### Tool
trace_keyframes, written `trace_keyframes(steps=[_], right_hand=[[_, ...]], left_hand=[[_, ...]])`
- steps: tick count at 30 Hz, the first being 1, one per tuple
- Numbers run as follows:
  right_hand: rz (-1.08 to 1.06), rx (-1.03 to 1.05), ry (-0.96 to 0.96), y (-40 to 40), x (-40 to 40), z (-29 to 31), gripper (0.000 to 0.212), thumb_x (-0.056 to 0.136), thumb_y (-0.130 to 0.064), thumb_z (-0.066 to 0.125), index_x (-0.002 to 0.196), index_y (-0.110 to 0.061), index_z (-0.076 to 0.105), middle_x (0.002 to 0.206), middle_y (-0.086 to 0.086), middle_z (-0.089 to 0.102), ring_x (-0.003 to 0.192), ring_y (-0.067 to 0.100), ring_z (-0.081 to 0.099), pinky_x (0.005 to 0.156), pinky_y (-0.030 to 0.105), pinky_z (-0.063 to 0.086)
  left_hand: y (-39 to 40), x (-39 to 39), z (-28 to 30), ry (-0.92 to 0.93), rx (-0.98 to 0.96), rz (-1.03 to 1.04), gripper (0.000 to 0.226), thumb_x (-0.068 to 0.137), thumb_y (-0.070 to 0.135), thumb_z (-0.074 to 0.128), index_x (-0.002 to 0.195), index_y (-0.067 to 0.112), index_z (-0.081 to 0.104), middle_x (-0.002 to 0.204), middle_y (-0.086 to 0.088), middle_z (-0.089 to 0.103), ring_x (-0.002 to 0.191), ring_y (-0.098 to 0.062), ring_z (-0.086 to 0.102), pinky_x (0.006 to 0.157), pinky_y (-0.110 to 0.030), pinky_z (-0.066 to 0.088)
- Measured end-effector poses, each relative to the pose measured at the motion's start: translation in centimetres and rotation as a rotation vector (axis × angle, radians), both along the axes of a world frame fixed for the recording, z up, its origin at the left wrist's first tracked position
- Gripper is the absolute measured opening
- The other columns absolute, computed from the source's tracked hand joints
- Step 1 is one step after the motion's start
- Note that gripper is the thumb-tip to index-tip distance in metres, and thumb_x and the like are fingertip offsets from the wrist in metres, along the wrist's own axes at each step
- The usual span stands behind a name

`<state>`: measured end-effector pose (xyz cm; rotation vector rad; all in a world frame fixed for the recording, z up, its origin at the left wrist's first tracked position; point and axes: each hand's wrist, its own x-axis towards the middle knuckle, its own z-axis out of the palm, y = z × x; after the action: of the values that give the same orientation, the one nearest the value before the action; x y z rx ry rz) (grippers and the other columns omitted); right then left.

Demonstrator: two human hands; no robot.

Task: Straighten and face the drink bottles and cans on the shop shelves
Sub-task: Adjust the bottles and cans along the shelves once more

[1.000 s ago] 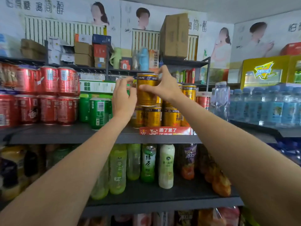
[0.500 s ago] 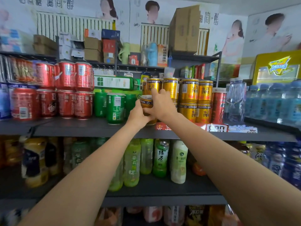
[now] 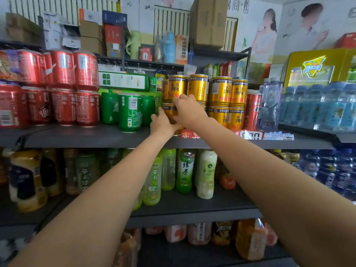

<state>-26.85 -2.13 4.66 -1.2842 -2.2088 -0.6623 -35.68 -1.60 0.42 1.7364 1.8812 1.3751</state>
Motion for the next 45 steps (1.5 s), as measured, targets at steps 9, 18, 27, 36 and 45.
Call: trace_keyframes(steps=[9,18,27,36,45], right_hand=[[0.003,0.279,-0.005,-2.6,6.8,-0.1,0.042,0.088,0.002,0.043,0.129,-0.008,0.046,0.126,0.014,0.049,0.117,0.03,0.042,0.092,0.038,0.041],[-0.395,0.187,0.064,-4.9,17.9,-7.2,0.041,0.082,0.005,0.043,0.121,-0.003,0.049,0.12,0.019,0.049,0.115,0.034,0.042,0.092,0.043,0.03],[-0.5,-0.197,0.084,-6.1,20.9,-14.4,0.024,0.087,-0.006,0.043,0.105,-0.008,0.059,0.108,0.014,0.062,0.11,0.033,0.051,0.101,0.045,0.027],[-0.48,-0.49,0.026,-4.6,24.3,-19.2,0.027,0.094,-0.013,0.043,0.114,-0.013,0.06,0.118,0.014,0.058,0.12,0.033,0.045,0.105,0.053,0.025],[-0.357,-0.541,-0.031,-0.4,33.9,-20.7,0.052,0.094,-0.018,0.043,0.143,-0.026,0.03,0.142,0.012,0.042,0.133,0.034,0.034,0.105,0.055,0.027]], left_hand=[[-4.2,1.7,-2.3,0.239,0.658,0.138,0.034,0.084,0.005,0.047,0.117,0.01,0.05,0.123,-0.009,0.046,0.116,-0.022,0.045,0.095,-0.031,0.034],[-4.8,8.4,-8.9,0.712,0.633,-0.256,0.037,0.077,0.005,0.05,0.113,0.009,0.055,0.116,-0.011,0.053,0.11,-0.029,0.05,0.093,-0.039,0.033],[-5.2,12.5,-13.8,0.883,0.192,-0.514,0.043,0.091,0.012,0.038,0.135,0.012,0.034,0.118,-0.011,0.06,0.107,-0.037,0.055,0.096,-0.04,0.038],[-3.9,15.7,-16.3,1.049,-0.115,-0.462,0.066,0.093,0.019,0.043,0.149,0.019,0.008,0.147,-0.009,0.031,0.133,-0.03,0.033,0.108,-0.044,0.025],[-2.5,25.9,-17.8,1.022,-0.11,-0.339,0.073,0.094,0.019,0.039,0.149,0.02,-0.01,0.123,-0.005,0.057,0.109,-0.027,0.054,0.106,-0.042,0.026]])
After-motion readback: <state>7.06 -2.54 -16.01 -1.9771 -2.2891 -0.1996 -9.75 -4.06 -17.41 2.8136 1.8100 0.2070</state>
